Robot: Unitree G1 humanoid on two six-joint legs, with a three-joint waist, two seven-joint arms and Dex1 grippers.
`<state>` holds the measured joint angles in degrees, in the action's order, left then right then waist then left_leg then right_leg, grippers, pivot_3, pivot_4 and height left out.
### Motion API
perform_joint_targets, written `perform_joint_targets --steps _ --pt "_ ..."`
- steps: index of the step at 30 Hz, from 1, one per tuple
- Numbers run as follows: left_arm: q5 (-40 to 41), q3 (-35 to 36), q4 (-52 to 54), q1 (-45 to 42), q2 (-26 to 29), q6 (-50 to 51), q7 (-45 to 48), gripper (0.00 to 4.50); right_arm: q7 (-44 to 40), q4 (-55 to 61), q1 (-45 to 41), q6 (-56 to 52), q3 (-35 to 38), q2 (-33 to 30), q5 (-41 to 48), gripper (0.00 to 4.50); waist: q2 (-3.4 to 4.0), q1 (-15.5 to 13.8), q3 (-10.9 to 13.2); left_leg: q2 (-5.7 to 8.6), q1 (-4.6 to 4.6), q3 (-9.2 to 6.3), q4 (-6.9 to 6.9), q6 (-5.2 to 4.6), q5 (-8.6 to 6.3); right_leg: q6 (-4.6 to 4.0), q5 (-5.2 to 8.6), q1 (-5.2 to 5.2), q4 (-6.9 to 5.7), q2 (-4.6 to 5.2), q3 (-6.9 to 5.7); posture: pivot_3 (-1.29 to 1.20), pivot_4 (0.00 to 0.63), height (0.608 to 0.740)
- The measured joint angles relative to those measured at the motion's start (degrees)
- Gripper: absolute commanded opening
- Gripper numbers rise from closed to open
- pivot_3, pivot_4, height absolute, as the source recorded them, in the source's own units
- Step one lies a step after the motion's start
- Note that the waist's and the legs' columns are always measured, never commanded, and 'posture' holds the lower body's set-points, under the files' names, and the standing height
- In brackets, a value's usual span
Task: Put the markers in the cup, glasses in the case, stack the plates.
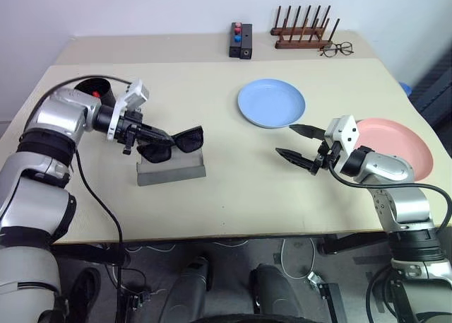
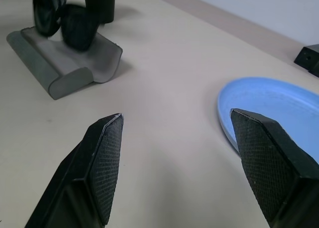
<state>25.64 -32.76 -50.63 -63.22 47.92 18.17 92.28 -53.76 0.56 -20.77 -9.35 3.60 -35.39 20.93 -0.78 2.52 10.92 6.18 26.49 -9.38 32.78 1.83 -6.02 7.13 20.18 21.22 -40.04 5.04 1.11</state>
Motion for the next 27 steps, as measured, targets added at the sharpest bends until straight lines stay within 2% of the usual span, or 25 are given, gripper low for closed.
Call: perform_joint_targets --steps 11,27 --pt "-0.8 -4.1 -0.8 2.0 -0.5 -6.0 0.0 0.04 -1.5 -2.6 0.8 2.4 0.2 0.0 -0.2 3.48 0.00 0.0 0.0 0.00 0.01 0.01 0.00 0.00 0.00 -0.01 0.00 0.02 0.00 0.02 0.01 0.00 0.150 0.738" --pt "5.5 -8.9 -0.3 2.4 1.0 -0.8 0.0 0.04 -0.9 -2.6 1.3 2.4 0.1 0.0 -0.7 3.48 0.00 0.0 0.0 0.00 0.00 0.02 -0.01 -0.01 -0.01 -0.01 0.01 0.03 0.00 0.02 0.03 0.00 0.150 0.738"
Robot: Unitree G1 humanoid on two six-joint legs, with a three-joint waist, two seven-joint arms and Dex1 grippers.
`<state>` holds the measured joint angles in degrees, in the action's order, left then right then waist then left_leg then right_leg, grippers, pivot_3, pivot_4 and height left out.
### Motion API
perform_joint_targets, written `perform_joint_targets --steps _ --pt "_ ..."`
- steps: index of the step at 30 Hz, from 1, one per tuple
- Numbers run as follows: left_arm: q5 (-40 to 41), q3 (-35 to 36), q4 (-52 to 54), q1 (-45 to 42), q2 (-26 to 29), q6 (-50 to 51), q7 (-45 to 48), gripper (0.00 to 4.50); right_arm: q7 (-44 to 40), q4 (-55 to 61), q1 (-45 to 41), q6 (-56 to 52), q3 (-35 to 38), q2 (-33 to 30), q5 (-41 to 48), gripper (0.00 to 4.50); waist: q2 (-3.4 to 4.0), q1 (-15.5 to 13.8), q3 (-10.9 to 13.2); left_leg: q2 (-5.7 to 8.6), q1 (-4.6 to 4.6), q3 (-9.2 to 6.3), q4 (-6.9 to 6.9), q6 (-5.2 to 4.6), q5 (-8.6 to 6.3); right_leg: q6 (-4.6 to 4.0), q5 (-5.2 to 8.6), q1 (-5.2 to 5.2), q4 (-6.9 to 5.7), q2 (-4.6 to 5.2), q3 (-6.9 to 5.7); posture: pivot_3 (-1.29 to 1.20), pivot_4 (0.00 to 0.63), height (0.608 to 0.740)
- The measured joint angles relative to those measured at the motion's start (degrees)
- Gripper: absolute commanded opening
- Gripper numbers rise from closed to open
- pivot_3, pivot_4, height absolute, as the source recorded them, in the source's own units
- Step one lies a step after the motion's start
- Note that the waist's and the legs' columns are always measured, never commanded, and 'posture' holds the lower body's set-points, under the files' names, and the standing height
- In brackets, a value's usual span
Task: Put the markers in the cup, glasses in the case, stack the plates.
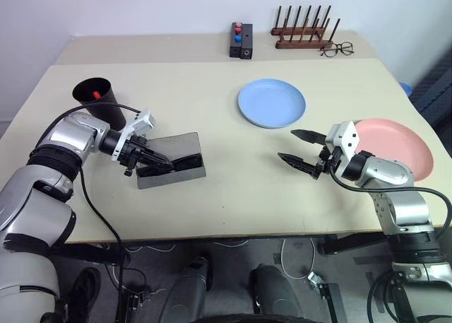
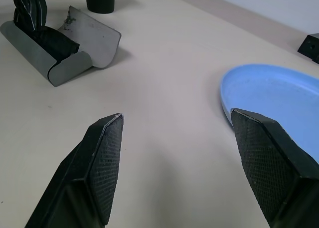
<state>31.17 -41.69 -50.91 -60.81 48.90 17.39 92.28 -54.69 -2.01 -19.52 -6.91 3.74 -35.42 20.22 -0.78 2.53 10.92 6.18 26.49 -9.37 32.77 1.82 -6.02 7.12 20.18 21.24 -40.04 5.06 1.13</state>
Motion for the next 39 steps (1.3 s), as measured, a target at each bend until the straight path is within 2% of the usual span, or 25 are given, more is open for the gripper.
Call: perform_joint_targets --steps 3,6,13,22,32,39 --pt "1.0 -0.5 0.6 0.4 0.5 0.6 0.0 0.04 0.2 0.1 0.0 -0.1 0.0 0.0 0.0 3.48 0.00 0.0 0.0 0.00 0.00 0.00 -0.01 0.00 0.00 0.00 0.00 0.00 0.00 0.00 0.02 0.00 0.150 0.738" --pt "2.1 -2.1 1.9 0.7 1.1 2.0 0.0 0.90 0.2 0.3 0.0 -0.2 0.0 0.0 -0.2 3.48 0.01 0.0 0.0 0.00 0.00 0.01 -0.01 0.00 0.00 0.00 0.00 0.00 0.00 0.00 0.03 0.00 0.150 0.738" --pt "2.1 -2.5 1.3 2.3 0.4 2.0 0.1 4.38 0.3 0.8 0.0 -0.5 0.0 0.0 -0.3 3.48 0.00 -0.1 0.0 0.00 0.00 0.00 -0.01 0.00 0.00 -0.01 0.00 0.02 0.00 0.01 0.03 0.00 0.150 0.738" --pt "2.0 -0.1 0.3 1.6 -0.7 0.7 0.0 4.45 0.8 0.8 -1.6 -0.9 -0.2 0.0 -0.8 3.48 0.00 0.0 0.0 0.00 0.02 0.01 -0.03 0.00 0.00 -0.01 0.00 0.06 0.00 0.02 0.04 0.00 0.150 0.738" --pt "5.7 -4.0 12.5 4.6 5.3 4.4 0.0 4.45 1.1 0.7 -1.7 -1.0 -0.3 0.2 -0.9 3.48 0.01 -0.1 0.0 0.00 0.00 0.03 -0.09 0.00 0.00 -0.02 0.00 0.08 0.00 0.03 0.09 0.00 0.150 0.738" --pt "3.8 -4.0 10.5 4.9 4.4 -0.4 0.0 4.45 1.4 0.7 -1.7 -1.0 -0.6 0.2 -1.0 3.48 0.01 -0.1 0.0 0.00 0.01 0.04 -0.09 0.00 0.00 -0.02 0.01 0.09 0.00 0.03 0.09 0.00 0.150 0.738"
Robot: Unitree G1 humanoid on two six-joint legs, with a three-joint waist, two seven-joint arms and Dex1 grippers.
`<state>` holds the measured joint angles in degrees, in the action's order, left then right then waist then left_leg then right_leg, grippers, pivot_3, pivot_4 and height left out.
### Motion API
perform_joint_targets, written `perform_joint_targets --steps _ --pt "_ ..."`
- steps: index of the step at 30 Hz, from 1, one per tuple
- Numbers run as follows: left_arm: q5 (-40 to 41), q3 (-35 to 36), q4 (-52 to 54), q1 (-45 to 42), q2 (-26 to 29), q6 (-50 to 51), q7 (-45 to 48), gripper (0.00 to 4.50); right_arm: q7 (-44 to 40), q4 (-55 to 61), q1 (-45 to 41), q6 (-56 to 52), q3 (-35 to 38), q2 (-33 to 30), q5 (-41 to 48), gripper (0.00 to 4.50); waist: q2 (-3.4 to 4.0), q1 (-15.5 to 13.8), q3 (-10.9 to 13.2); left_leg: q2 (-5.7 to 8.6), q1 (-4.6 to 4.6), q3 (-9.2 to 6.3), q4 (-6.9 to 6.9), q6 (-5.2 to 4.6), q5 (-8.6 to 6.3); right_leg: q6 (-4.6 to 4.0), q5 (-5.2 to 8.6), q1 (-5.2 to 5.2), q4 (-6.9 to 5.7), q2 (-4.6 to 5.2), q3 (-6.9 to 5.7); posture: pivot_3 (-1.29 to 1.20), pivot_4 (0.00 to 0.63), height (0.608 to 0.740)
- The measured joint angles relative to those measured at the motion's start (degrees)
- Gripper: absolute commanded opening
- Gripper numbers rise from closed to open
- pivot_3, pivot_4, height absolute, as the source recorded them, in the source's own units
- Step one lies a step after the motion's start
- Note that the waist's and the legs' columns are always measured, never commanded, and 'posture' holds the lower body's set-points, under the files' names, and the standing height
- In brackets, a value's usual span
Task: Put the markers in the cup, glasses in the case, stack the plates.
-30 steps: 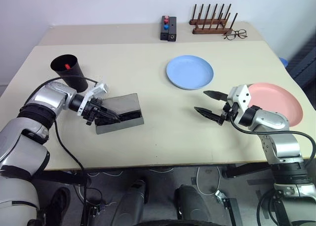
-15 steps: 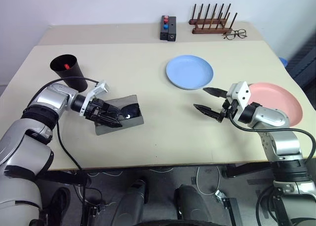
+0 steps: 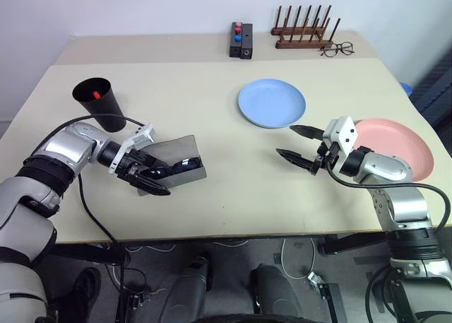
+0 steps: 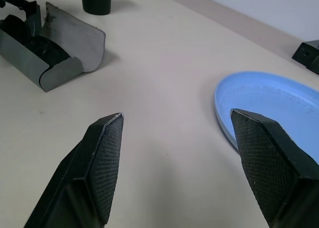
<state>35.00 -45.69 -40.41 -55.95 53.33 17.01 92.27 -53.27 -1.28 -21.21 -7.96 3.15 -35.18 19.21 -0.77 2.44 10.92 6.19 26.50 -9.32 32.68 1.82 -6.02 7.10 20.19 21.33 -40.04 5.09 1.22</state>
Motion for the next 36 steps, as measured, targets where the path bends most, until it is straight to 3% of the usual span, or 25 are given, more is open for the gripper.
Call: perform_joint_targets --steps 17,25,28,35,36 --pt "-5.2 8.9 -8.1 -2.3 -3.1 -6.2 0.0 4.45 0.1 0.0 -0.3 -0.1 -0.4 0.6 -0.1 3.48 0.00 0.0 0.0 0.00 0.00 0.02 -0.01 0.00 0.00 0.00 0.00 0.00 0.00 0.00 0.00 0.00 0.150 0.738" --pt "-5.8 11.5 -6.7 -3.0 -2.9 -6.2 0.0 4.45 0.1 -0.2 -0.4 0.1 -0.7 1.0 -0.4 3.48 0.00 0.0 0.0 0.00 0.00 0.02 0.00 0.00 0.00 0.01 0.00 0.00 0.00 0.00 0.00 0.00 0.150 0.738" --pt "-5.6 13.7 -6.3 -4.2 -3.0 -4.0 0.0 3.59 0.1 -0.5 -1.1 0.3 -0.8 1.0 -0.5 3.48 0.00 0.0 0.0 0.00 0.00 0.01 0.00 0.00 0.00 0.01 0.00 0.00 0.00 -0.01 -0.01 0.00 0.150 0.738" --pt "-5.9 28.1 -13.7 -11.9 -8.3 2.3 -3.3 0.01 0.0 -1.3 -1.8 0.9 -1.0 1.3 -0.5 3.48 0.00 0.1 0.0 0.01 -0.02 0.02 -0.01 0.00 0.00 0.03 0.00 -0.02 0.01 -0.01 -0.06 0.00 0.150 0.738" --pt "-7.1 29.5 -15.0 -12.0 -8.9 0.8 -5.2 0.01 0.0 -1.4 -1.8 1.0 -1.0 1.3 -0.6 3.48 0.00 0.2 0.0 0.00 -0.03 0.04 -0.02 0.00 0.00 0.03 0.00 -0.02 0.01 -0.01 -0.05 0.00 0.150 0.738"
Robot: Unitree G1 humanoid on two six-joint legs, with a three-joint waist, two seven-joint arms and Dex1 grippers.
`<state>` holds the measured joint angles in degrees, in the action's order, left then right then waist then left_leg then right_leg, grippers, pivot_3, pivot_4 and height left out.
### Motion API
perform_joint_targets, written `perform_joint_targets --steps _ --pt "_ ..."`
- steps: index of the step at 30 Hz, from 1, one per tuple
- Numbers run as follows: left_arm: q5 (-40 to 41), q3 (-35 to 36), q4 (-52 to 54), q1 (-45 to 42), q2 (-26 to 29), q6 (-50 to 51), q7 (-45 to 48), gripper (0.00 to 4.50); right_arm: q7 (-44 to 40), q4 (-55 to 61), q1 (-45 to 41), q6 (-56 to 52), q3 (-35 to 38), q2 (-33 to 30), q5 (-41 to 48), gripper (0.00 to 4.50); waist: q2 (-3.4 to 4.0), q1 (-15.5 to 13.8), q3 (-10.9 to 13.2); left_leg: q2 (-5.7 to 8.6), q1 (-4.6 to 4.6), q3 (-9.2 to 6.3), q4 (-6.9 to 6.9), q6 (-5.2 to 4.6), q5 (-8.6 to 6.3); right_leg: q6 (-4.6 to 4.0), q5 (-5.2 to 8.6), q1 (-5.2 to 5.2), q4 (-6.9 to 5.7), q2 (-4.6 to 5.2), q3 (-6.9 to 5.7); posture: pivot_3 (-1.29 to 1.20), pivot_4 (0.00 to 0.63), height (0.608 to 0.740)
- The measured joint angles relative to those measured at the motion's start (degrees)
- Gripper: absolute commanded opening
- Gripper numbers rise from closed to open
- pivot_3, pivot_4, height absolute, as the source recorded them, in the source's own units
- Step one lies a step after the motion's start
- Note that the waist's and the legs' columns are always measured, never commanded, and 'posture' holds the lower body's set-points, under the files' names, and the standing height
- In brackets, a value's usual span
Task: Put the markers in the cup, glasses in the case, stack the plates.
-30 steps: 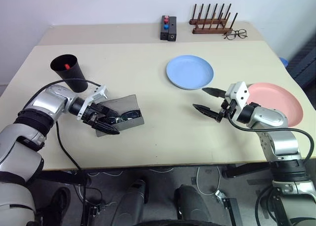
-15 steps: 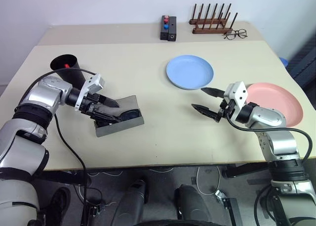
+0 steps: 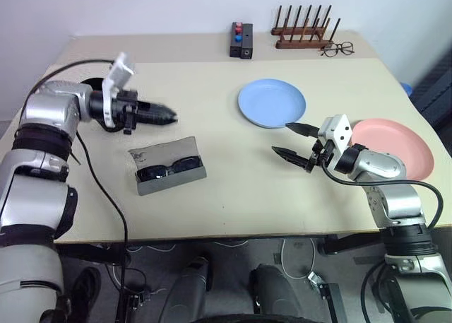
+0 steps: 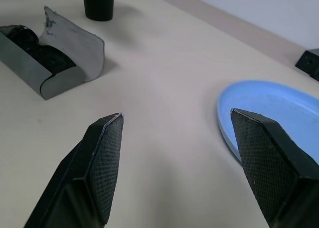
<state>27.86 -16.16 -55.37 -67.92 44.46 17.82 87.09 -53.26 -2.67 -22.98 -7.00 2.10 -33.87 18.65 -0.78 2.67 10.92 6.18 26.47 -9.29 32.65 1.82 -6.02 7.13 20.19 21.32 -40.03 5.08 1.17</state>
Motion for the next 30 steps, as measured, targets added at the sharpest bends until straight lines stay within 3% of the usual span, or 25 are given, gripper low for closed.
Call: perform_joint_targets --steps 4,12,20,26,30 --pt "-6.9 2.1 -4.9 0.1 -2.0 -6.2 -8.3 0.01 0.0 -0.3 0.0 0.1 0.0 0.0 -0.2 3.48 -0.01 0.0 0.0 0.00 0.02 0.02 -0.02 0.00 0.01 0.01 -0.01 0.02 -0.01 -0.01 0.01 0.00 0.150 0.738" --pt "-15.7 4.1 -4.7 4.5 -3.5 -10.8 -12.1 0.01 -0.1 -0.5 -0.1 0.2 0.0 0.0 -0.4 3.48 -0.01 -0.2 0.0 0.02 0.01 0.04 0.01 0.00 0.00 0.02 -0.01 -0.02 -0.01 0.00 0.02 0.00 0.150 0.738" --pt "-21.3 3.9 -0.4 11.5 -4.2 -14.2 -8.3 0.01 -0.6 -0.5 -0.1 0.0 0.0 0.0 -0.3 3.48 -0.01 -0.1 0.0 0.00 0.00 0.04 0.00 0.00 0.00 0.01 -0.01 -0.01 -0.02 0.00 0.03 0.00 0.150 0.738" --pt "-17.7 5.5 10.1 16.4 -3.4 -6.8 3.1 0.01 -0.6 -0.4 0.0 0.0 0.1 0.0 -0.2 3.48 0.02 -0.1 0.0 -0.01 0.00 0.04 -0.01 0.01 0.00 0.00 -0.01 -0.01 -0.02 0.00 0.05 0.00 0.150 0.738" --pt "-15.7 4.6 17.5 20.3 -0.6 -3.5 4.9 0.01 -0.6 -0.4 0.0 0.0 0.1 0.1 -0.2 3.48 0.02 -0.1 0.0 -0.01 -0.01 0.04 -0.02 0.01 0.00 0.00 -0.01 0.00 -0.02 0.01 0.08 0.00 0.150 0.738"
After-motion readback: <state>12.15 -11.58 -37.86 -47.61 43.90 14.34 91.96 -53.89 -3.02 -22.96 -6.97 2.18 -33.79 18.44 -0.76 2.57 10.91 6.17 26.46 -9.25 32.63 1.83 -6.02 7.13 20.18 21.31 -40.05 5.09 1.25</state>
